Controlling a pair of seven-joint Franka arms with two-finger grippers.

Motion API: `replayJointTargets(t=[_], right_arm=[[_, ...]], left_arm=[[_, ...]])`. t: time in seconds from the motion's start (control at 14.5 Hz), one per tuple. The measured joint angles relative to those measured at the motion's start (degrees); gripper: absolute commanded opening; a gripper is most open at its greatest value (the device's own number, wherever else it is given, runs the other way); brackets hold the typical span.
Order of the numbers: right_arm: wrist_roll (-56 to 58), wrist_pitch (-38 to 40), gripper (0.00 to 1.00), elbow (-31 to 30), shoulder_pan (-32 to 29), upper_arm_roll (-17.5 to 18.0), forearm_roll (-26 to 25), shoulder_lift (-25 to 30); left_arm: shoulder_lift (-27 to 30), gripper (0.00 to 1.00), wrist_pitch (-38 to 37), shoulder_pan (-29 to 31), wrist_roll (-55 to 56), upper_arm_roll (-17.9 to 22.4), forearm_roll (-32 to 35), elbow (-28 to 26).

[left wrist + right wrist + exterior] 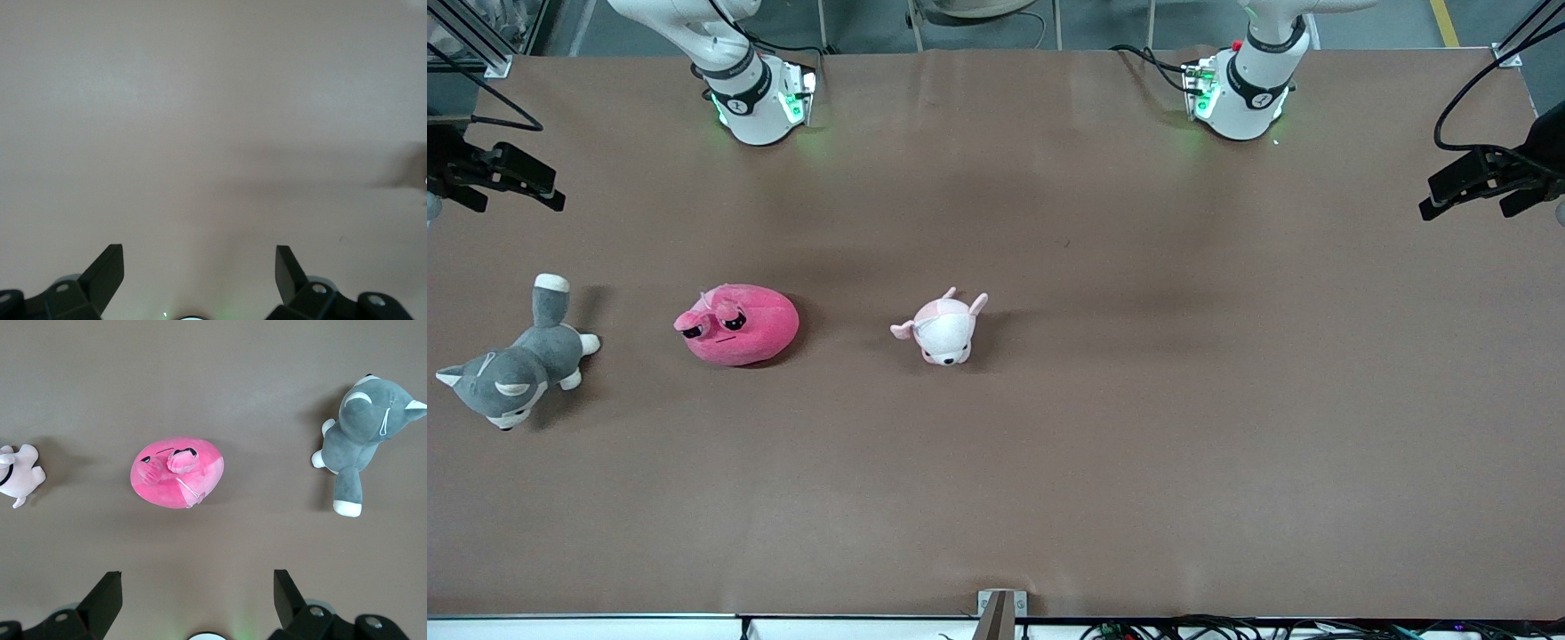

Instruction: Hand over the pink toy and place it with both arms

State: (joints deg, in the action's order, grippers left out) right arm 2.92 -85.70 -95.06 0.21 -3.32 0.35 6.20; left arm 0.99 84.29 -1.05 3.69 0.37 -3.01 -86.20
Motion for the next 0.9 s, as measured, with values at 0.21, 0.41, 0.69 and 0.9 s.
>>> replayJointTargets(t=[0.21,0.41,0.69,0.9], right_arm=[[0.0,0.0,1.00,0.0,0.0,0.0,0.0,0.0],[0.0,0.0,1.00,0.0,0.0,0.0,0.0,0.0],[0.0,0.0,1.00,0.0,0.0,0.0,0.0,0.0],[0.0,0.0,1.00,0.0,0.0,0.0,0.0,0.0]], left_arm=[[0.0,1.00,0.0,0.0,0.0,0.0,0.0,0.0],[-0.2,1.00,1.1,0.0,-0.8,0.0,0.5,0.0],[-0.5,1.00,3.5,-0.2,-5.7,-0.1,1.7,0.0],[-0.6,1.00,3.5,-0.3,-6.0,-0.1,1.7,0.0]])
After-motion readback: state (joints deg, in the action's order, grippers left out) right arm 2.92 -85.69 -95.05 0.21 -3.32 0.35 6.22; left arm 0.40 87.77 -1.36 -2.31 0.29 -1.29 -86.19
